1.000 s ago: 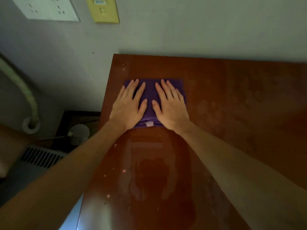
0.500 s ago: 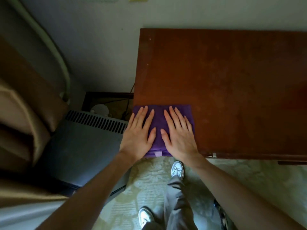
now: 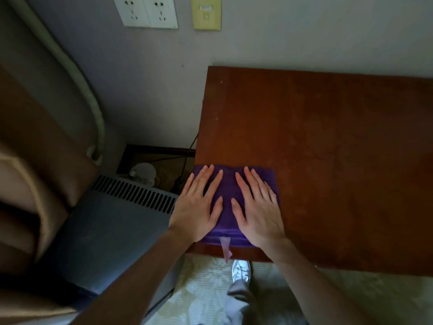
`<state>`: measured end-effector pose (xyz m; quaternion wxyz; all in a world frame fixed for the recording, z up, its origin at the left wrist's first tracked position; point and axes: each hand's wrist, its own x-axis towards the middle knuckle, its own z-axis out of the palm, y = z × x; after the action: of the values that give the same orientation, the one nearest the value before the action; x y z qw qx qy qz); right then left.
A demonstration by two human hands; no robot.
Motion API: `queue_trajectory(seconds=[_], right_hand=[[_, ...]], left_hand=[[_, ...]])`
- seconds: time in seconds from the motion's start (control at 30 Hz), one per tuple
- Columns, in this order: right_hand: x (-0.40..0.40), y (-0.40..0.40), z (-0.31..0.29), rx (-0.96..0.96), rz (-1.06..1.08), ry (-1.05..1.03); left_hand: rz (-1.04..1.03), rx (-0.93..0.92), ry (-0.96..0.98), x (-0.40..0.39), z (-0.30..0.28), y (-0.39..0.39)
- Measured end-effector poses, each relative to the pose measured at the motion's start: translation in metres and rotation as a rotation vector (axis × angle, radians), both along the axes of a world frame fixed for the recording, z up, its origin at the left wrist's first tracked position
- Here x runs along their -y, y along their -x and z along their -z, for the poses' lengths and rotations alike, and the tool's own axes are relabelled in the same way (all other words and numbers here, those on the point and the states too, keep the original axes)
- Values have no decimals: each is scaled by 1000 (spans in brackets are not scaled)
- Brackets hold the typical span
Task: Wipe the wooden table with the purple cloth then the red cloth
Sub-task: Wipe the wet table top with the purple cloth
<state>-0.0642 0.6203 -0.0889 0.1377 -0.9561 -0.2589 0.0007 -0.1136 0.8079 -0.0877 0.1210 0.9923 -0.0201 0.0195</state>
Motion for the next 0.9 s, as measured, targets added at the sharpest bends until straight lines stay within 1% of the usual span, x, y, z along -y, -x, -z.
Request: queue_trajectory(seconds=[0.1, 0.33, 0.57, 0.73, 0.9], right_hand=[[-13, -53, 1, 3, -11, -13], [-55, -213, 0, 24, -48, -25], [-88, -340, 0, 58, -35, -18], [-103, -392, 1, 74, -59, -12], [-100, -382, 5, 71, -70, 3]], left_hand=[[-17, 6, -23, -13, 1, -53], [-76, 28, -30, -47, 1, -206], [-16, -14, -68, -87, -4, -342], [-26, 1, -58, -100, -7, -387], [-67, 0, -48, -95, -1, -384]])
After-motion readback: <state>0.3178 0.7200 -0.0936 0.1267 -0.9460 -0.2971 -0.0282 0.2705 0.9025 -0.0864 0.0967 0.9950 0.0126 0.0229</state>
